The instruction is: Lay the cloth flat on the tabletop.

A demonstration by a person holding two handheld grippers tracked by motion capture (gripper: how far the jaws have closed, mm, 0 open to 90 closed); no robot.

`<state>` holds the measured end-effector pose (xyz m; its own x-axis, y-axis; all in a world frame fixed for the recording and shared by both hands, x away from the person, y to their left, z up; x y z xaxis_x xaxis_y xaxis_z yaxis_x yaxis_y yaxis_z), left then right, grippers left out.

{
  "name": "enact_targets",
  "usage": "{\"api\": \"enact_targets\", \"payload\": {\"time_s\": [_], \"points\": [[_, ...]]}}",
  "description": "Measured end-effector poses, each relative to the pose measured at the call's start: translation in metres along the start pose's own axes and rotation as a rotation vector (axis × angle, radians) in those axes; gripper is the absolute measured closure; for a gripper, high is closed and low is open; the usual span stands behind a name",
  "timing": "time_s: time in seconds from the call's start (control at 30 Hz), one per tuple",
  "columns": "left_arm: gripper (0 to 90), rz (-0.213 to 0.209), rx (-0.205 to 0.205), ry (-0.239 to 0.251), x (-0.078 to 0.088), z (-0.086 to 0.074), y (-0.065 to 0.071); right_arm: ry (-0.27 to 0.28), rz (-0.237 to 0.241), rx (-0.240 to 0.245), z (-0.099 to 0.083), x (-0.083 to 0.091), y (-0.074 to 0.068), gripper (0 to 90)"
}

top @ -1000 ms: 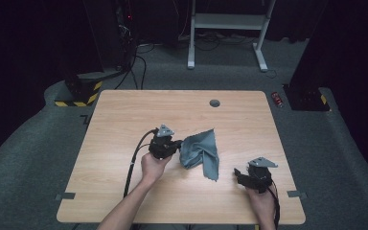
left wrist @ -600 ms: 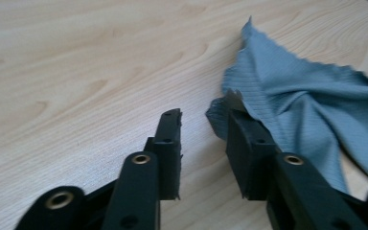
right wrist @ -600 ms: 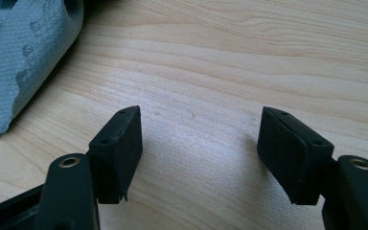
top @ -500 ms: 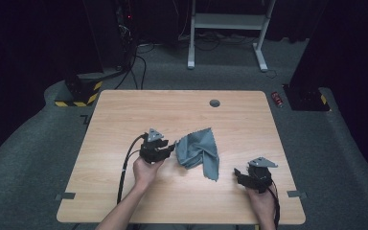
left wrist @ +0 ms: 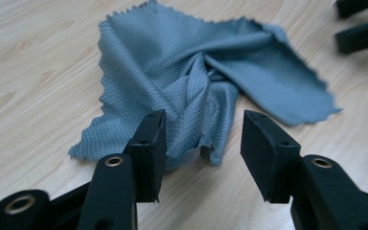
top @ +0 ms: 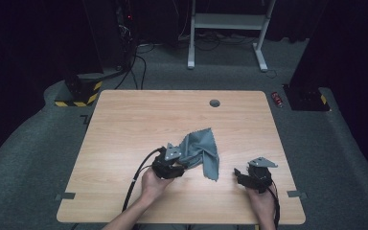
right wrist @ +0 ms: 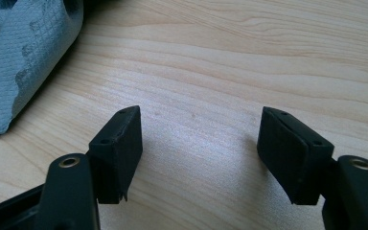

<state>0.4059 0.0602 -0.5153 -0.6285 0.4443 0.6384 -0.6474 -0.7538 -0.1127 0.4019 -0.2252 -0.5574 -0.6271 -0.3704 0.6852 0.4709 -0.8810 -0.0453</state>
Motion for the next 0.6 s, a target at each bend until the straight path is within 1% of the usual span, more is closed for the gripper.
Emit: {"api": "enact_targets", "payload": {"time_s": [0.03,0.07,0.1,0.13,0.17,0.2,0.23,0.27,0.3,0.33,0.37,0.4,0.47,0.5,0.53,0.57,0.6], "points": [[52.9,0.0,0.0,0.0,0.0,0.0,0.0,0.0,0.0,0.0,0.0,0.0,0.0,32.2],[55.1,0.016,-0.031,-0.017,-0.005,0.0,0.003,0.0,0.0,0.0,0.0,0.0,0.0,32.2],[55.1,0.026,-0.048,-0.025,-0.008,0.0,0.005,0.0,0.0,0.0,0.0,0.0,0.0,32.2],[61.6,0.032,-0.076,-0.049,-0.014,0.001,0.008,0.0,0.0,0.0,0.0,0.0,0.0,32.2],[65.7,0.032,-0.076,-0.049,-0.014,0.001,0.008,0.0,0.0,0.0,0.0,0.0,0.0,32.2],[71.5,0.018,-0.078,-0.067,-0.018,0.0,0.007,0.0,0.0,-0.003,0.0,0.0,0.0,32.2],[76.1,0.018,-0.078,-0.067,-0.018,0.0,0.007,0.0,0.0,-0.003,0.0,0.0,0.0,32.2],[80.9,0.004,-0.066,-0.076,-0.019,0.0,0.004,0.0,0.0,-0.001,0.0,0.0,0.0,32.2],[84.0,0.004,-0.066,-0.076,-0.019,0.0,0.004,0.0,0.0,-0.001,0.0,0.0,0.0,32.2],[84.0,-0.005,-0.051,-0.079,-0.019,0.0,0.001,0.0,0.0,-0.003,0.0,0.0,0.0,32.2],[86.2,-0.013,-0.035,-0.074,-0.018,0.0,-0.001,0.0,0.0,-0.001,0.0,0.0,0.0,32.2],[87.1,-0.017,-0.025,-0.068,-0.017,0.001,-0.003,0.0,0.0,0.0,0.0,0.0,0.0,32.2],[88.0,-0.013,-0.02,-0.047,-0.011,0.006,-0.009,-0.001,0.0,-0.003,0.0,0.0,0.0,32.2],[88.1,-0.013,-0.02,-0.047,-0.011,0.006,-0.009,-0.001,0.0,-0.003,0.0,0.0,0.0,32.2],[88.2,-0.008,-0.007,-0.03,-0.006,0.009,-0.014,0.0,0.0,0.0,0.0,0.0,0.0,32.2],[88.1,-0.008,-0.007,-0.03,-0.006,0.009,-0.014,0.0,0.0,0.0,0.0,0.0,0.0,32.2],[88.1,-0.008,0.005,-0.021,-0.004,0.011,-0.018,0.0,0.0,-0.003,0.0,0.0,0.0,32.2]]}}
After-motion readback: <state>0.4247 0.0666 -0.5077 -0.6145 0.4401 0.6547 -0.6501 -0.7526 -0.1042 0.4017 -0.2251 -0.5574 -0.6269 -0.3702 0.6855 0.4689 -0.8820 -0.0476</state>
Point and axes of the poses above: each handheld gripper's, and its own axes: x roughly backward along the jaws, z roughly out of its top, y roughly to its right, the point moved 5 cm from there along -x, roughly forward along the jaws, and after that the axes turned 5 degrees about z, right-handed, at the moved point
